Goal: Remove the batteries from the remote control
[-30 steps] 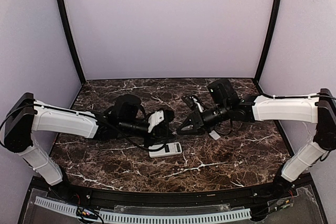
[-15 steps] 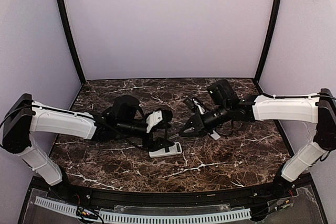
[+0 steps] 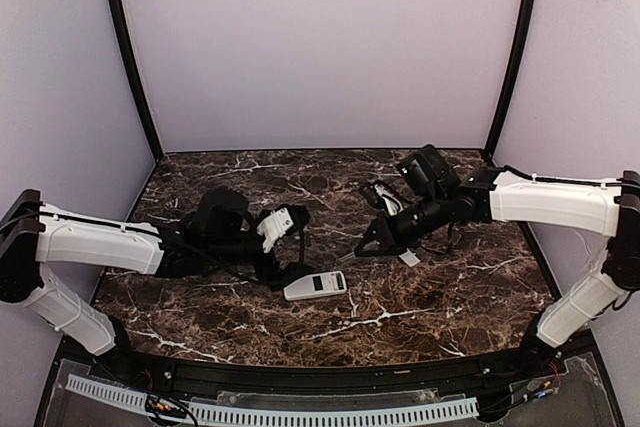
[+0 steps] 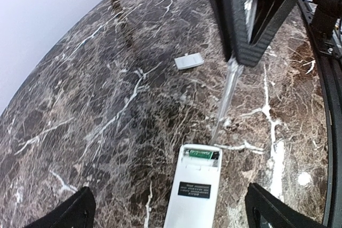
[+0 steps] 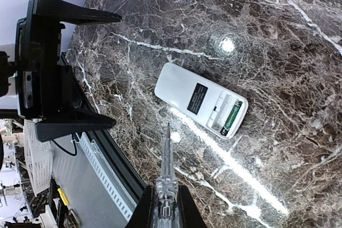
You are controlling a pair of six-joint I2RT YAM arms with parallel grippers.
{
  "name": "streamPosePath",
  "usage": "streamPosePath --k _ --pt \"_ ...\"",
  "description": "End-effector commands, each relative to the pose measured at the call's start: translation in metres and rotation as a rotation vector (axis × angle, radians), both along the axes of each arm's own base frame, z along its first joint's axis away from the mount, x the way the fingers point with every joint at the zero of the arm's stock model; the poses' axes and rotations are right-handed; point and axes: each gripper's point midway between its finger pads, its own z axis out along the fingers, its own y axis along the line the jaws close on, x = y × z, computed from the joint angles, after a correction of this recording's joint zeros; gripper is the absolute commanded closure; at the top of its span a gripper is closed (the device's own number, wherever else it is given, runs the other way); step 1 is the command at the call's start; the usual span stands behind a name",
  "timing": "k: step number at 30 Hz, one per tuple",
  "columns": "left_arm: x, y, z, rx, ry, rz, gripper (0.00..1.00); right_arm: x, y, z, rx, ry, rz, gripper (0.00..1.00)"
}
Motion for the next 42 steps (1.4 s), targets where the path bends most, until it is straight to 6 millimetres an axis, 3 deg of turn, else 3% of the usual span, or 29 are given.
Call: streamPosePath --k 1,5,10,15,28,42 --pt "0.008 0.03 -0.011 0.026 0.045 0.181 0.02 0.006 -0.01 0.008 -0.037 -0.064 -0.015 1.0" --pt "0.012 0.049 -0.017 0.024 0.098 0.29 0.01 0.004 -0.011 0.007 -0.042 -0.065 -0.009 1.0" --pt "0.002 0.06 -0.033 0.093 0.147 0.282 0.01 0.004 -0.014 0.007 -0.056 -0.077 -0.008 1.0" --pt "-0.015 0.055 -0.039 0.107 0.219 0.213 0.03 0.005 -0.018 0.01 -0.077 -0.094 -0.002 1.0" --pt "-0.051 0.065 -0.075 0.254 0.263 0.097 0.03 0.008 -0.037 0.014 -0.123 -0.128 -0.005 1.0" --pt "-0.044 0.05 -0.095 0.248 0.191 0.027 0.04 0.005 -0.039 0.01 -0.125 -0.098 0.006 1.0"
